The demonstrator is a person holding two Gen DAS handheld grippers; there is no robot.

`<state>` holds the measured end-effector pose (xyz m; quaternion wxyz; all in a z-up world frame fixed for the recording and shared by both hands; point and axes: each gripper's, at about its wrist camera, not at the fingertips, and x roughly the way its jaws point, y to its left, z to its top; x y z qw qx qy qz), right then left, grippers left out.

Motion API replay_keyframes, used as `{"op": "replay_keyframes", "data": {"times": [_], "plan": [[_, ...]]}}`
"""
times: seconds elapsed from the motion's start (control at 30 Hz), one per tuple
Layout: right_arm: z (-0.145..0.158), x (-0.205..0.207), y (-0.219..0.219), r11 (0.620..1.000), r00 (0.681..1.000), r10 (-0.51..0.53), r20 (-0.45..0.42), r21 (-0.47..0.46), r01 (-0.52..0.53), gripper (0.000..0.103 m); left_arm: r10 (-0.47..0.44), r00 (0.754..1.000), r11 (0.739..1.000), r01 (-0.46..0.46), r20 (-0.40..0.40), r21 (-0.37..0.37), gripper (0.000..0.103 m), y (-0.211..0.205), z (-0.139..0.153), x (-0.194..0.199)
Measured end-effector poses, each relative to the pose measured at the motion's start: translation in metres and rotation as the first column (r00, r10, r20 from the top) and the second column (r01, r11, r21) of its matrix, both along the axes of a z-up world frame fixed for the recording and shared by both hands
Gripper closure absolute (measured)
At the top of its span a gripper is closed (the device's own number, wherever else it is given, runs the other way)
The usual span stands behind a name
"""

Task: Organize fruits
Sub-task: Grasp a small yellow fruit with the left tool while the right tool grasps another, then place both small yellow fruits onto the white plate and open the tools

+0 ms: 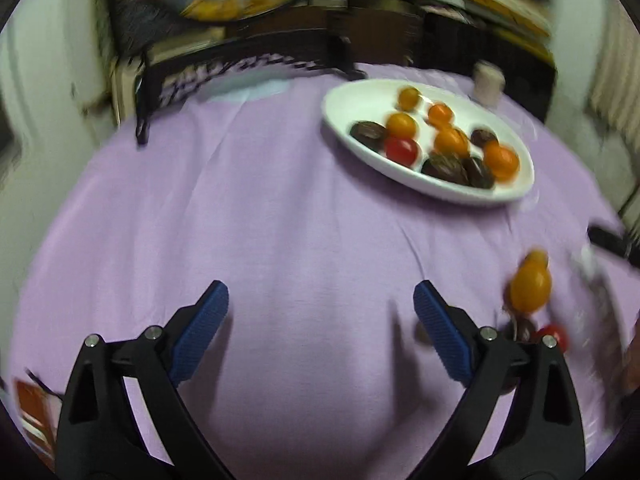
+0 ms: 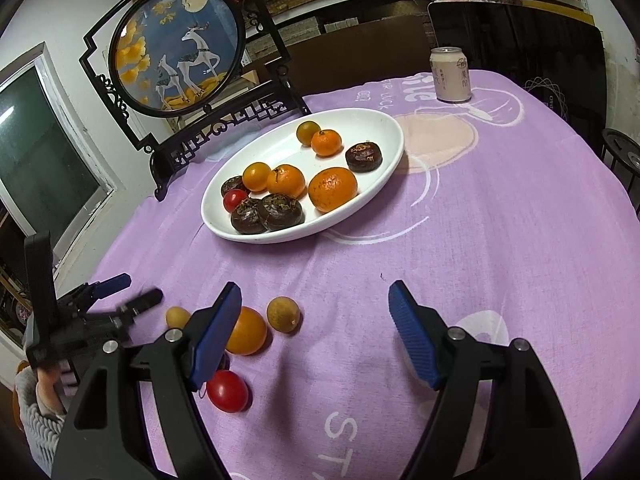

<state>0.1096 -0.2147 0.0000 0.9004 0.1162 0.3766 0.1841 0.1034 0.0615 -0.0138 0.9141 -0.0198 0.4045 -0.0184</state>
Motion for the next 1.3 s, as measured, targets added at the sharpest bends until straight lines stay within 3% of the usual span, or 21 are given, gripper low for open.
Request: {"op": "replay_keyframes", "data": {"times": [0.03,0.1,0.23,0.3,0.4,0.47,0.57,0.67,0.83,0.97,1.07,1.3], "plan": [[0.0,0.0,0.0,1.0,1.0,0.001,0.001,0.0,-0.001,0.027,-0.005,1.0,0.998,0.005,0.004,-0.055,0.008,0.005,0.003,-0.001],[0.0,-0.001,0.001,1.0,1.0,0.004,0.003,-0.002,-0.004,0.027,-0.034,0.999,0.998,0.036,0.026,-0.06,0.008,-0.001,0.008,-0.005],[-0.001,0.0,0.002,1.0,1.0,0.005,0.005,-0.009,-0.005,0.027,-0.122,0.992,0.991,0.12,0.029,0.059,0.009,-0.034,0.001,-0.01],[-0.001,0.0,0.002,1.0,1.0,0.005,0.004,-0.01,-0.005,0.027,-0.151,0.988,0.982,0.148,0.019,0.116,0.016,-0.046,-0.003,-0.013],[-0.001,-0.001,0.002,1.0,1.0,0.007,0.005,-0.013,-0.007,0.027,-0.175,0.985,0.976,0.175,-0.012,0.129,0.032,-0.051,-0.011,-0.014],[-0.002,0.0,0.003,1.0,1.0,0.012,0.006,-0.017,-0.011,0.027,-0.192,0.981,0.972,0.195,-0.032,0.134,0.051,-0.054,-0.016,-0.014],[-0.003,-0.001,0.006,0.999,1.0,0.024,0.006,-0.027,-0.024,0.027,-0.228,0.973,0.965,0.231,-0.039,0.127,0.068,-0.057,-0.019,-0.017],[-0.003,-0.001,0.009,0.999,0.999,0.04,0.007,-0.034,-0.04,0.027,-0.247,0.968,0.963,0.249,-0.039,0.105,0.077,-0.057,-0.02,-0.018],[-0.007,0.0,0.01,0.999,0.999,0.043,-0.004,-0.014,-0.043,0.03,-0.246,0.969,0.962,0.248,-0.028,0.117,0.077,-0.061,-0.018,-0.02],[-0.017,0.008,0.011,0.997,0.995,0.071,-0.07,0.045,-0.068,0.053,-0.24,0.97,0.964,0.241,-0.022,0.115,0.077,-0.061,-0.015,-0.019],[-0.022,0.012,0.015,0.996,0.993,0.072,-0.096,0.053,-0.067,0.056,-0.236,0.971,0.964,0.237,-0.029,0.117,0.077,-0.061,-0.017,-0.018],[-0.036,0.025,0.024,0.993,0.983,0.064,-0.172,0.113,-0.045,0.073,-0.236,0.971,0.96,0.24,-0.039,0.143,0.077,-0.066,-0.021,-0.016]]}}
